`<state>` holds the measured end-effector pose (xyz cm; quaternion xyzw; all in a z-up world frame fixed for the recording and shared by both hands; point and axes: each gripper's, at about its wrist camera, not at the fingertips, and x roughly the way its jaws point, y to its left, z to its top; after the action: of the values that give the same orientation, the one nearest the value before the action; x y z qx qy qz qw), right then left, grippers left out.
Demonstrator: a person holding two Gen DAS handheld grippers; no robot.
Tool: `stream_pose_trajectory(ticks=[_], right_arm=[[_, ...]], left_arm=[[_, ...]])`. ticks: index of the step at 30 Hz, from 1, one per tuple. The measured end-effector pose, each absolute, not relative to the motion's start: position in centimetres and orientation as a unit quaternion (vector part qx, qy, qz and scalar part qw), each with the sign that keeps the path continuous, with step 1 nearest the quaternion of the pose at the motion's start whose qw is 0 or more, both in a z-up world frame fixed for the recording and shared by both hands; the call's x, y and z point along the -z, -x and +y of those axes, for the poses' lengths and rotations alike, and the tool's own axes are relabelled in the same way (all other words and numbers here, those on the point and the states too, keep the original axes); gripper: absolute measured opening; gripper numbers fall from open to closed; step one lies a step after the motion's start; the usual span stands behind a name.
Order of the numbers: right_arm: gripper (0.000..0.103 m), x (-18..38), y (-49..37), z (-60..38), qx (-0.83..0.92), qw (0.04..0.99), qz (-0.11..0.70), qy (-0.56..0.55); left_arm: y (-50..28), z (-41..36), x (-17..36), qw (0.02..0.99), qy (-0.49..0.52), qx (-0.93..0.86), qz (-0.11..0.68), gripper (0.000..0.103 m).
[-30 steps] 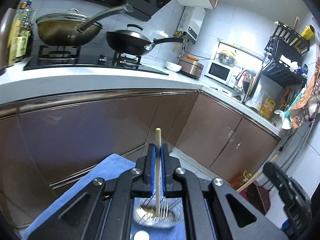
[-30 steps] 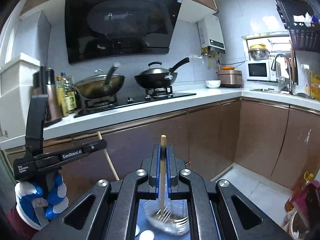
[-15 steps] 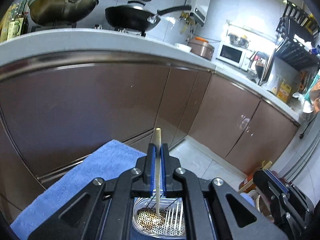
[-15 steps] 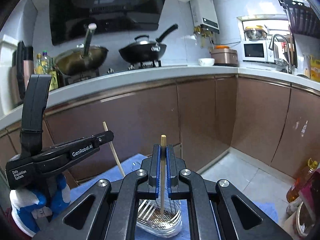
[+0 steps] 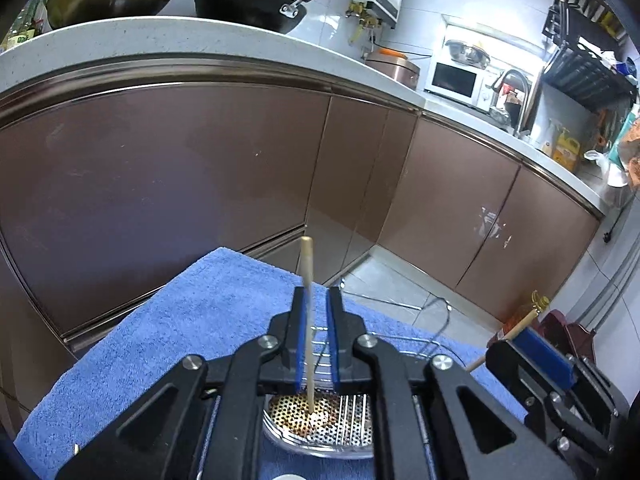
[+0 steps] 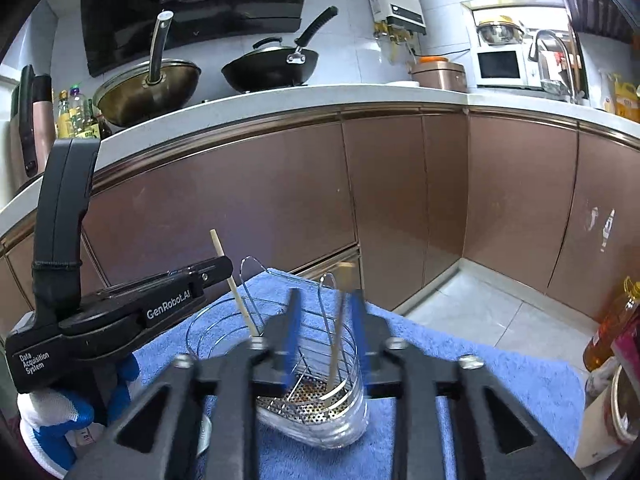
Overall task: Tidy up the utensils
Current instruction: 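Lower the left tool's chopstick into the wire holder while the right tool inserts its own, then open both tools and pull them back from the holder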
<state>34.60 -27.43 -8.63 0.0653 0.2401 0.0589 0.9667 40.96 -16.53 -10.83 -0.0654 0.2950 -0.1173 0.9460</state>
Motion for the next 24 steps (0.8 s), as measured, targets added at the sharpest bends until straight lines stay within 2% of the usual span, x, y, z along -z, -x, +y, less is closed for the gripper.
stream_pose_trajectory(ticks=[2, 4, 14, 19, 24], right_arm=[[0.038, 8.2, -33.9, -27.6, -0.055, 0.968, 0.236, -0.068], [0.046, 7.7, -32.9, -27.8, -0.051, 0.969, 0.230, -0.071], [0.061, 4.8, -28.4, -27.8, -0.038, 0.973, 0.207, -0.089], [0.072, 2.6, -25.0, -27.7, -0.027, 0.977, 0.185, -0.105], [0.083, 0.0, -21.6, -26.4, -0.021, 0.982, 0.162, -0.100]], left_arm=[[-40.2, -16.3, 10.4, 0.948, 0.070, 0.120, 0.285, 0.019], [-39.3, -16.0, 10.0, 0.951, 0.074, 0.122, 0.273, 0.024], [-33.3, -13.2, 5.4, 0.967, 0.073, 0.122, 0.212, 0.030], [-29.0, -11.5, 2.1, 0.972, 0.069, 0.124, 0.187, 0.039], [-24.6, -9.6, -0.2, 0.976, 0.071, 0.117, 0.172, 0.043]])
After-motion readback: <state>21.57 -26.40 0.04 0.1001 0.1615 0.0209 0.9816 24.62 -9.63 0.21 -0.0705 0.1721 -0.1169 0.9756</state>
